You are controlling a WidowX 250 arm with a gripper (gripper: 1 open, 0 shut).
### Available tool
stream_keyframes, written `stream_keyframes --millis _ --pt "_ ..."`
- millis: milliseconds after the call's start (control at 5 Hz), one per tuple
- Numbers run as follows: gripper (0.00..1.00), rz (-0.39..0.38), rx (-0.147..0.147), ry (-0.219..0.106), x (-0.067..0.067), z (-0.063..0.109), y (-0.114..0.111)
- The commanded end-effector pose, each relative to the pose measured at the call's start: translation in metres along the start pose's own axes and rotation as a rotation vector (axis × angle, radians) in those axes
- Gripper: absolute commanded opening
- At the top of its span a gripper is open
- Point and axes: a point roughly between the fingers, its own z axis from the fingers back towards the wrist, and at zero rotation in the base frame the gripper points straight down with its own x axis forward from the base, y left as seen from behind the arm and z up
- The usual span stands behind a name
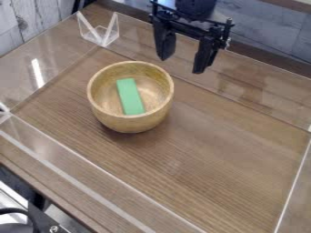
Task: Move green object from inside the wooden bowl to the table next to it
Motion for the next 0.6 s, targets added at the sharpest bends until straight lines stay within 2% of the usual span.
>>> stream_keyframes --millis 0,200,400 --pt "1.0 0.024 -0.004 0.003 -0.005 -0.002 0.008" --pt "1.0 0.104 -0.017 -0.026 -0.015 0.003 0.023" --pt "1.0 0.24 -0.045 -0.079 -0.026 0.008 0.046"
